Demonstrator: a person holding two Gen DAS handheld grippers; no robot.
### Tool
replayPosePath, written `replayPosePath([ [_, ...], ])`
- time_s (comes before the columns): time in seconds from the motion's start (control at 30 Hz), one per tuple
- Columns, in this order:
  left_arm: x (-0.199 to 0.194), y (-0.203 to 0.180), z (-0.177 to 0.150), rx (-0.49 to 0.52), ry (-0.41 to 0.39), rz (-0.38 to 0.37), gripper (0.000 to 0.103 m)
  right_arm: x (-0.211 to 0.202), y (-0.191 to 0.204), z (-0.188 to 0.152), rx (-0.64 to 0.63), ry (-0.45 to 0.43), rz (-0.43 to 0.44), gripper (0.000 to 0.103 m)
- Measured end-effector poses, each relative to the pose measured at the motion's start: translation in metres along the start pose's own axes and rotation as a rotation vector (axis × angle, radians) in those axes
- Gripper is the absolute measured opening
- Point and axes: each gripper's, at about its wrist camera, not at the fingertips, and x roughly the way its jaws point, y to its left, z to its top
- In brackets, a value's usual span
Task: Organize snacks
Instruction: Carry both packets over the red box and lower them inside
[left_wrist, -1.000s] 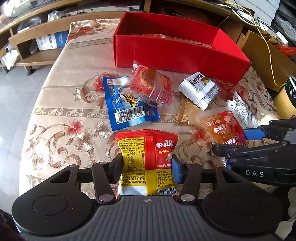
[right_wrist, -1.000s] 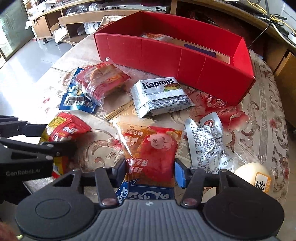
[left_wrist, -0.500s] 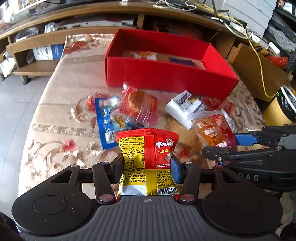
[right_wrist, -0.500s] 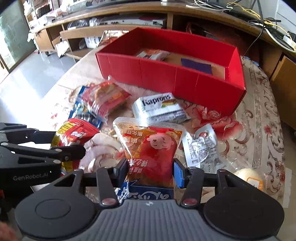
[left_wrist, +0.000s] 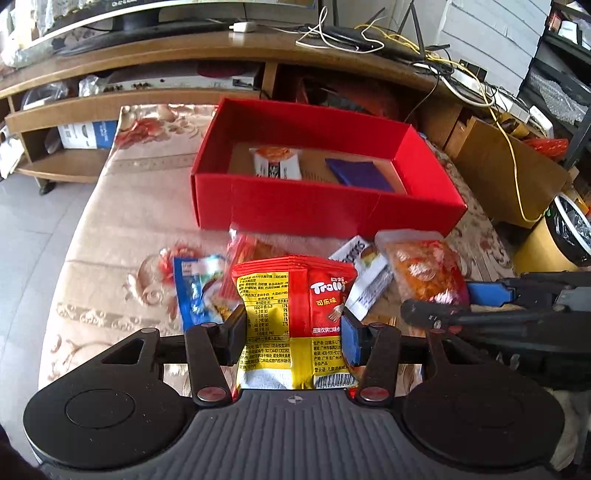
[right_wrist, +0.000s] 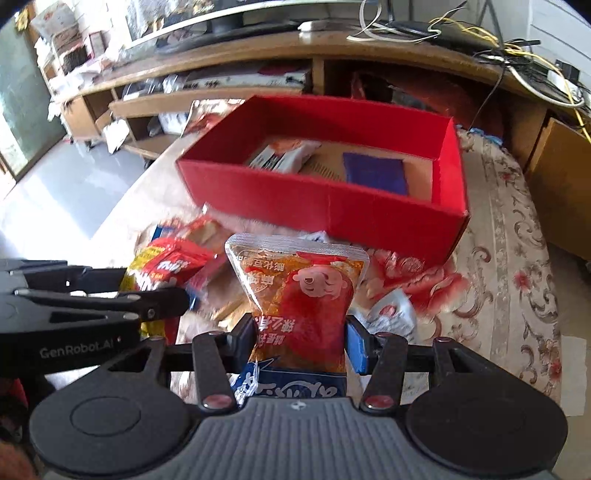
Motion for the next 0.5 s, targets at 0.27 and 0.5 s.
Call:
replayPosePath([
  [0.27,0.005,-0.009,0.026,0.017,-0.036,-0.012,0.058,-0.002,-0.012,0.025,0.038,-0.046,-0.014,0.048],
  [0.5,0.011,-0.014,0.055,0.023,-0.077,-0.015,0.058,0.001,-0.022,0.049,0.07,-0.08,-0.019,0.048],
])
